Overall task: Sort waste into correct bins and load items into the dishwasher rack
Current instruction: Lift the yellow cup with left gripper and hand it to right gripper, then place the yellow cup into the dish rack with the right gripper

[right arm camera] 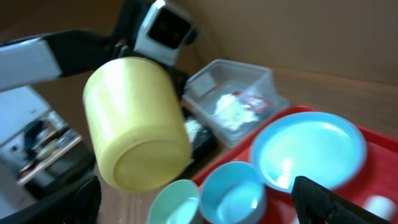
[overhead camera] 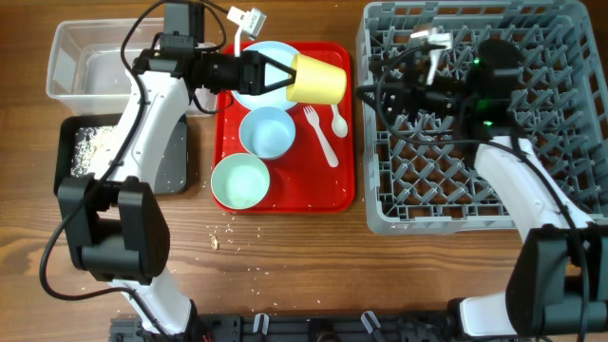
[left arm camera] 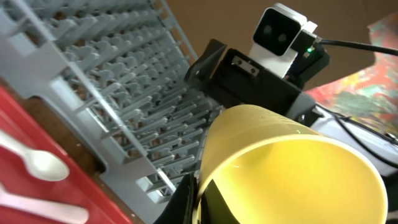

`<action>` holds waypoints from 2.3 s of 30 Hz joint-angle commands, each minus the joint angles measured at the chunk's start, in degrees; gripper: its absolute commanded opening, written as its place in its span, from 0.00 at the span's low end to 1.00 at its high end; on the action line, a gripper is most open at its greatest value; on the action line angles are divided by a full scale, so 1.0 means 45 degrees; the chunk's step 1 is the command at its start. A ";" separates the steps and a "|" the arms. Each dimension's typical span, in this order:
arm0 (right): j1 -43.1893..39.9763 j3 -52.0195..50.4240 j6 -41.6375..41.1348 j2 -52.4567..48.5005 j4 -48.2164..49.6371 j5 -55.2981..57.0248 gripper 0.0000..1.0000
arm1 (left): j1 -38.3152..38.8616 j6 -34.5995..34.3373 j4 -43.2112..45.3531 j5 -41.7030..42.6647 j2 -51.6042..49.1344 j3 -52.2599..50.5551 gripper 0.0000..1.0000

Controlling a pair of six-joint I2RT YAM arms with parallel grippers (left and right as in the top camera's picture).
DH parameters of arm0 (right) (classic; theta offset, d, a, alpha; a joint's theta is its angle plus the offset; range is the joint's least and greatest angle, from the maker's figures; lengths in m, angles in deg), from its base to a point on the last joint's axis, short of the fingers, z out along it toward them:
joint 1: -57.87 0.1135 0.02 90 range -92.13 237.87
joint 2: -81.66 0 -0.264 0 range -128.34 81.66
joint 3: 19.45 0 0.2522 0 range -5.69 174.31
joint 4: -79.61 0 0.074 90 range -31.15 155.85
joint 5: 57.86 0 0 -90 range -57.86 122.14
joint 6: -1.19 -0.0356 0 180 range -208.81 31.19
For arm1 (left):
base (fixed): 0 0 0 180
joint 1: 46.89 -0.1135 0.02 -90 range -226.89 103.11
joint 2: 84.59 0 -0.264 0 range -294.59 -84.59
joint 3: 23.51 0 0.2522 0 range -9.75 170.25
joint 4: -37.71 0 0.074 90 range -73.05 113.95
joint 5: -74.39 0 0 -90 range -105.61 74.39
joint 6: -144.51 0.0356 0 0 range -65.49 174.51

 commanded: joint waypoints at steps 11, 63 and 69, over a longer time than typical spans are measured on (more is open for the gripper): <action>0.0894 0.0097 -0.1350 -0.0228 0.1642 -0.1821 0.91 | 0.0486 -0.0073 0.0049 0.0321 0.0019 0.0131 0.04; 0.0651 0.6290 0.1209 -0.1511 -1.9793 1.4314 0.93 | -0.0034 -0.0078 0.0019 -1.3022 -0.0826 0.0131 0.73; 0.2579 0.9049 0.1205 -0.2021 -1.5795 1.2638 0.82 | -0.0262 -0.1069 -0.0296 -1.3211 -0.0359 0.0136 0.71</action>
